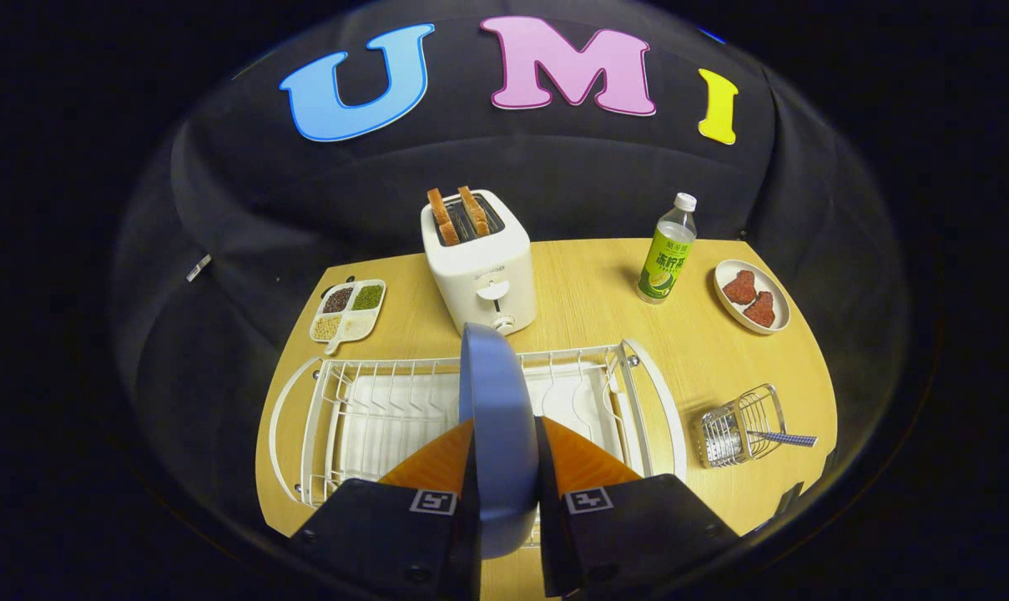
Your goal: Take the plate from the dish rack, then take the spoon from the basket and place it into the plate.
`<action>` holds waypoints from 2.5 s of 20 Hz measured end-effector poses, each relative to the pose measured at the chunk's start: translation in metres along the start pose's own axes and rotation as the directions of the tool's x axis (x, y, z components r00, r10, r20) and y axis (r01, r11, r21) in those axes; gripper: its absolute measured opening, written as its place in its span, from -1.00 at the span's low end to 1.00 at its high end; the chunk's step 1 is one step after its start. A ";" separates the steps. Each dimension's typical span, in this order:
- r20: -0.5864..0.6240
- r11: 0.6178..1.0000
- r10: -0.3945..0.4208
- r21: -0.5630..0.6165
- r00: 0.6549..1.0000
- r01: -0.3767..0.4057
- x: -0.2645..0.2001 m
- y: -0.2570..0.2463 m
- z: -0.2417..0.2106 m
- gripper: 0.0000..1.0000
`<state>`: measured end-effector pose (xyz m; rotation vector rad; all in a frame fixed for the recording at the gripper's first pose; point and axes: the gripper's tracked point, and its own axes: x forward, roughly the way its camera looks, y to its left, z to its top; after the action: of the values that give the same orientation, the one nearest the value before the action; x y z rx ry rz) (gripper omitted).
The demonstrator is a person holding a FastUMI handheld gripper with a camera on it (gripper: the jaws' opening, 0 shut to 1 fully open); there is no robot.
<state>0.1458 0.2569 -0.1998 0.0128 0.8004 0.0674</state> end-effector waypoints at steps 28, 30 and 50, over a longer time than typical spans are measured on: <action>0.023 0.943 0.232 0.241 0.972 -0.230 -0.142 -0.220 -0.074 -0.56; -0.016 0.939 0.245 0.255 0.969 -0.233 -0.141 -0.242 -0.094 -0.56; -0.166 0.902 0.415 0.202 0.895 -0.381 -0.035 -0.322 -0.179 -0.48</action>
<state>0.0111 -0.0696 -0.3109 0.3344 0.9998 0.3990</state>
